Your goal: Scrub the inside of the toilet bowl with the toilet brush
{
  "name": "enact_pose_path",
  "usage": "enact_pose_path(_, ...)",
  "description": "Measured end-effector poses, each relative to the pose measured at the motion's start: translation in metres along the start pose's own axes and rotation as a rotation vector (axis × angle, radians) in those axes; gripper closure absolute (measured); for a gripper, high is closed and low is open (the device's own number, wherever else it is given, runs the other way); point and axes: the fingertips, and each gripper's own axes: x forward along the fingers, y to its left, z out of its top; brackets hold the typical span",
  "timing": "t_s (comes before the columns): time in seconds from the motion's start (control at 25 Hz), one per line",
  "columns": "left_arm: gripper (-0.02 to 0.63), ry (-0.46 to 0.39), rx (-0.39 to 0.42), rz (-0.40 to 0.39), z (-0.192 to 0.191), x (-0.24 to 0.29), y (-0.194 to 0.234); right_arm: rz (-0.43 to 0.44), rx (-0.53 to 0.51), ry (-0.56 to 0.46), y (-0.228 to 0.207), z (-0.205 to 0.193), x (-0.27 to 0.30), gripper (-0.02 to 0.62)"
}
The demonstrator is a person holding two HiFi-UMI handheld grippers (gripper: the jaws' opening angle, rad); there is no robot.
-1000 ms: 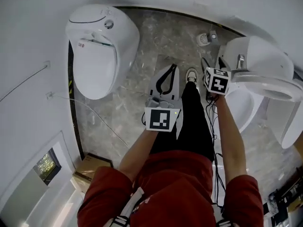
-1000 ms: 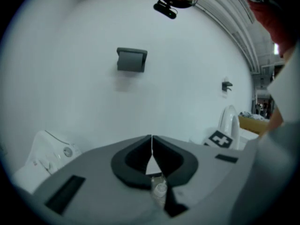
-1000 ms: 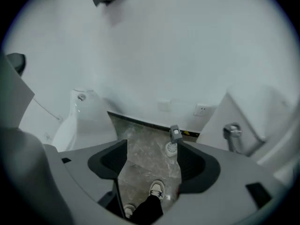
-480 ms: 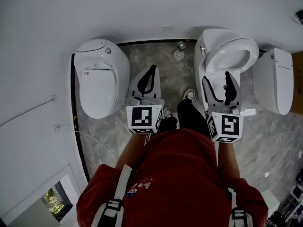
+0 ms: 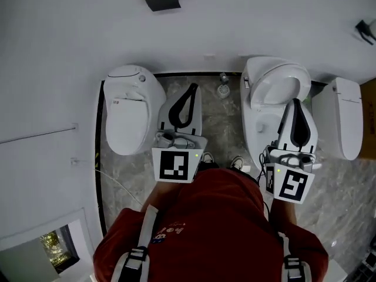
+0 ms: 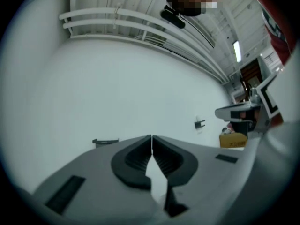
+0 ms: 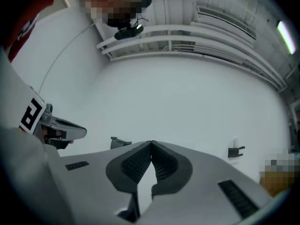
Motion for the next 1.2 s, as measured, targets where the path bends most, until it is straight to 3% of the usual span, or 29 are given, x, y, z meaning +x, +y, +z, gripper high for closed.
enact_pose_path(0.32,0.607,-0.025,0.060,0.017,0.023,0.002,-0.024,0.004,0.019,-0.031,-0.032,0.009,-0.004,0.595)
enact_pose_path(1.2,0.608,-0.033,0.046,0.048,0.021,-0.004,-0.013,-0.006,-0.008,-0.034,-0.024,0.010,0.001,0.595)
